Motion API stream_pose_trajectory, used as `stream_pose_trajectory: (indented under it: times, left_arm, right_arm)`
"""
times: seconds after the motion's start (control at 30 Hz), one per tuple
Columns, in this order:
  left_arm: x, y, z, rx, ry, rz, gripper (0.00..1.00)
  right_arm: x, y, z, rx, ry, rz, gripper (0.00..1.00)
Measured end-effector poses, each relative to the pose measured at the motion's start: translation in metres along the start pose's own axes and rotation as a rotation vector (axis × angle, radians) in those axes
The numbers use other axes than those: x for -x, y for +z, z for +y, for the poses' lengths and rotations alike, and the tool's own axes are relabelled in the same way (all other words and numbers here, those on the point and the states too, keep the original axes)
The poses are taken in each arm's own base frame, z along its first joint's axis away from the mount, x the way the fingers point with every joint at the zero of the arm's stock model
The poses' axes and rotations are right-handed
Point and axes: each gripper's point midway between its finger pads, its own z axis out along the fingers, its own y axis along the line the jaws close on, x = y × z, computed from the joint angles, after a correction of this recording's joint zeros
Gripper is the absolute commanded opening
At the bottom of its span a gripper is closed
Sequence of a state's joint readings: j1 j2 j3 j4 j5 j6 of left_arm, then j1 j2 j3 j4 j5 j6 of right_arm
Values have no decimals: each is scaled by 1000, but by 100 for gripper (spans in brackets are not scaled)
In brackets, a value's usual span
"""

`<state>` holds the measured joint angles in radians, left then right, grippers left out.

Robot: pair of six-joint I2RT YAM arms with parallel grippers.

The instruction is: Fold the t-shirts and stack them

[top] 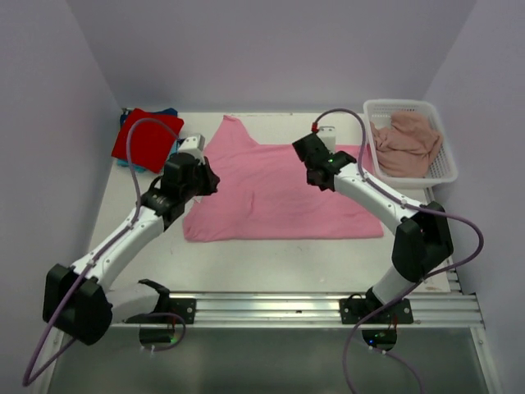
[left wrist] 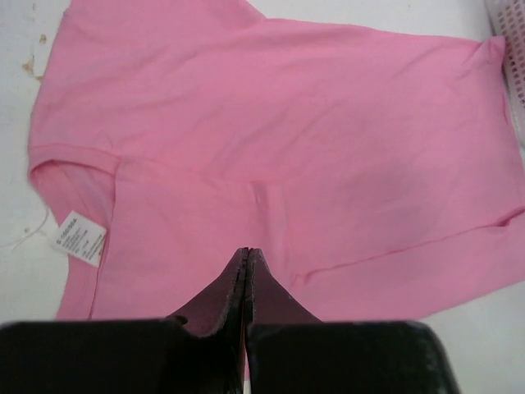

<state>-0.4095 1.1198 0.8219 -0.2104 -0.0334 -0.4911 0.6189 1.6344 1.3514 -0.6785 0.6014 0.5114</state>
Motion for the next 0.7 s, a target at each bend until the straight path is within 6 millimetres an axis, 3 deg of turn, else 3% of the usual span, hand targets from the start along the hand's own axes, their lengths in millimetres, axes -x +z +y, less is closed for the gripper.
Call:
stream_pose_trajectory:
  times: [0.1,0.17,0.3,0.33,0.4,0.43,0.5,0.6,0.67,0.7]
  left_arm:
    - [6,43,5,28,8,54,0]
    - [8,75,13,49,-6,103,0]
    - [29,148,29,50,-27,163,2]
    - [39,166,32,43,-24,154,12]
    - [56,193,39,36,-16,147,38]
    - [64,203,42,33,-8,137,44]
    - [79,223,50,26,-7,124,59]
    - [93,241,62,8,-20,117,56]
    - [82,241,72,8,-46,152,48]
    - [76,237,76,6,-55,158,37]
  right_arm:
    - [-9,23,-44,-97,53,64,0]
    - [-10,27,-57,-121,67,86,0]
    - [-3,22,-53,-91,64,92,1]
    - [0,21,-51,-82,62,88,15]
    - [2,20,-47,-58,52,88,32]
    - [2,20,-46,-53,46,89,42]
    - [1,19,-44,-36,27,96,45]
    - [1,17,-44,-23,12,98,38]
    - [3,14,-45,-13,9,90,18]
    - [5,12,-46,-6,15,82,10]
